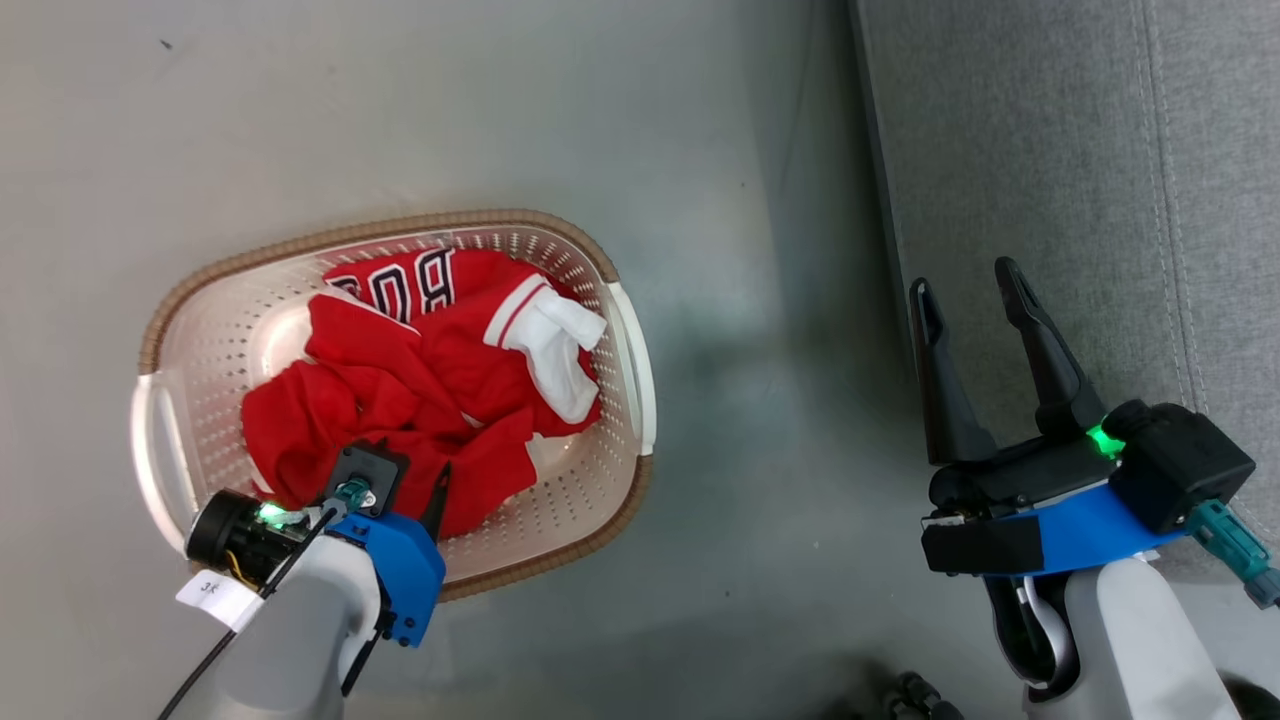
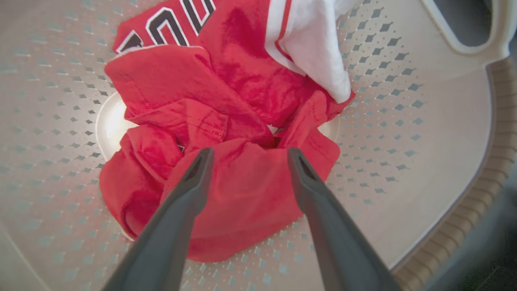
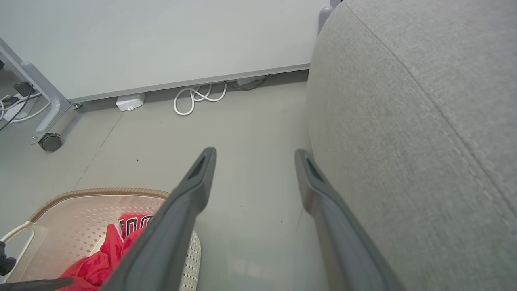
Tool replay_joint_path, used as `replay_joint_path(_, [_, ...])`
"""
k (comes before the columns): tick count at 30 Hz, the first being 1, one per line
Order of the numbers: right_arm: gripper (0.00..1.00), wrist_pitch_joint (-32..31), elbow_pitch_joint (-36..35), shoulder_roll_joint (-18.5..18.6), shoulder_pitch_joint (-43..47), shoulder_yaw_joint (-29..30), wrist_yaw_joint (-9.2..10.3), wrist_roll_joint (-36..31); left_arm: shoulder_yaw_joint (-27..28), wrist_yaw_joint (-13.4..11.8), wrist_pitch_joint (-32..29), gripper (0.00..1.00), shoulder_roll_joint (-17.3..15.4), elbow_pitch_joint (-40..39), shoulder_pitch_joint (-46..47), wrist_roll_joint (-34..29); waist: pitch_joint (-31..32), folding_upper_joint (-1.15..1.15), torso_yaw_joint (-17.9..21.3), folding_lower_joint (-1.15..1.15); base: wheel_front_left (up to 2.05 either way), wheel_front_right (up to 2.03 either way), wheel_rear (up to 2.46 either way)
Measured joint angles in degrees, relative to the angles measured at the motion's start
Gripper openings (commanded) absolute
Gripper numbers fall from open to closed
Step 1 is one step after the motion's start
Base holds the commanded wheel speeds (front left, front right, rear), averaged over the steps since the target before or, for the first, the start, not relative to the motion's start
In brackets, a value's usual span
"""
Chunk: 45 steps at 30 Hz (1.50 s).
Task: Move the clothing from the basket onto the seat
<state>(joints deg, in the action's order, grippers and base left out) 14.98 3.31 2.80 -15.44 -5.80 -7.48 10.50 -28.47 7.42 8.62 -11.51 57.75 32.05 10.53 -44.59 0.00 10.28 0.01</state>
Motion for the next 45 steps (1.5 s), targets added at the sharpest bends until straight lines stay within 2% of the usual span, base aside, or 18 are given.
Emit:
replay_joint_path(11, [1.0, 0.01, -0.81, 0.01, -1.75, -1.93, 0.0, 4.27, -12.34, 0.01, -1.49, 1.0, -5.5, 0.42, 4.59, 4.22, -4.96, 0.0, 3.9, 0.0, 0.0, 0.0, 0.0])
replay_joint_path(19, [1.0, 0.01, -0.87, 0.02, -1.93, -2.31, 0.0, 6.21, -17.57, 0.0, -1.94, 1.0, -8.2, 1.04, 7.32, 3.76, -6.86, 0.0, 6.23, -0.01, 0.0, 0.0, 0.0])
replay_joint_path(26, [1.0, 0.01, -0.78, 0.02, -1.96, -3.02, 0.0, 7.28, -19.42, -0.25, -1.01, 1.0, -8.27, 1.34, 9.45, 2.57, -6.67, 0.0, 6.83, -0.01, 0.0, 0.0, 0.0])
replay_joint_path(35, [1.0, 0.01, -0.9, 0.02, -1.93, -3.65, 0.0, 8.25, -24.69, 0.0, -6.93, 1.0, -8.12, 1.86, 10.64, 4.88, -7.14, 0.0, 7.96, -0.01, 0.0, 0.0, 0.0])
replay_joint_path(44, [1.0, 0.01, -0.91, 0.02, -1.87, -3.79, 0.0, 8.65, -29.85, 0.01, -12.28, 1.0, -9.72, 1.71, 11.59, 9.11, -7.59, 0.0, 8.41, -0.01, 0.0, 0.0, 0.0])
replay_joint_path(45, [1.0, 0.01, -0.91, 0.02, -1.85, -3.78, 0.0, 8.65, -30.06, 0.01, -12.61, 0.44, -9.77, 1.77, 11.6, 9.38, -7.58, 0.0, 8.35, -0.01, 0.0, 0.0, 0.0])
